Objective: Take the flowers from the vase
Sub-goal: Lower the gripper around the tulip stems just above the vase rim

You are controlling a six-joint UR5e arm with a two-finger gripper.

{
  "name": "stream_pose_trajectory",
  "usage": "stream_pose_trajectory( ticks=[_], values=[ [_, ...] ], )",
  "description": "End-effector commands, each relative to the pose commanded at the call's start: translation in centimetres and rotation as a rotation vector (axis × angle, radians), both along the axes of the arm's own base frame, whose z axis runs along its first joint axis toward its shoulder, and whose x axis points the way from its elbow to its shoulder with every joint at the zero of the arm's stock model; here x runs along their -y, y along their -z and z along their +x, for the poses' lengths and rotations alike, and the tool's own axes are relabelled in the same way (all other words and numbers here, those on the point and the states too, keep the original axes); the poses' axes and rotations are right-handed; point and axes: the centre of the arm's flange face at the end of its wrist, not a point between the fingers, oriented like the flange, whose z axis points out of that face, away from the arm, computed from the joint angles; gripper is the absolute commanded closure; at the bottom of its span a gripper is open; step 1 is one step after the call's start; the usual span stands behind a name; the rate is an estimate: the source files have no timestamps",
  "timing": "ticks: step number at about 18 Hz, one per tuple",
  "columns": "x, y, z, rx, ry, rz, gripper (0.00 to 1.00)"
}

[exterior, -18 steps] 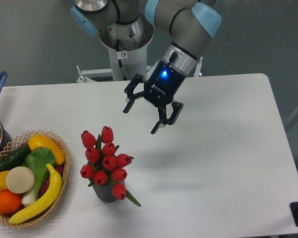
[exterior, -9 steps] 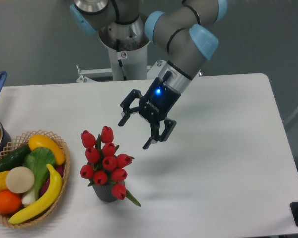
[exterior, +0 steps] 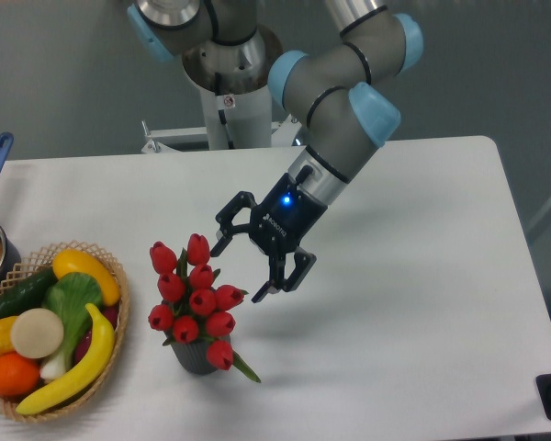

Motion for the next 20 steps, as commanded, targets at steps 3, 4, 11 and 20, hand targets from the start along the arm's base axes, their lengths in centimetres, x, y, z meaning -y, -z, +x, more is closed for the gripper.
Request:
stream_pose_trajectory(
  ticks=[3,4,11,20],
  values=[
    [-0.3,0.2,0.2,0.005,0.007,0.002,0.0],
    [-0.5,0.5,0.1,0.009,0.009,0.0,0.0],
    [-2.3,0.6,0.9,0.005,0.045,0.002,0.0],
    [-4.4,0.9,1.8,0.0,0.084,0.005,0.0]
  ],
)
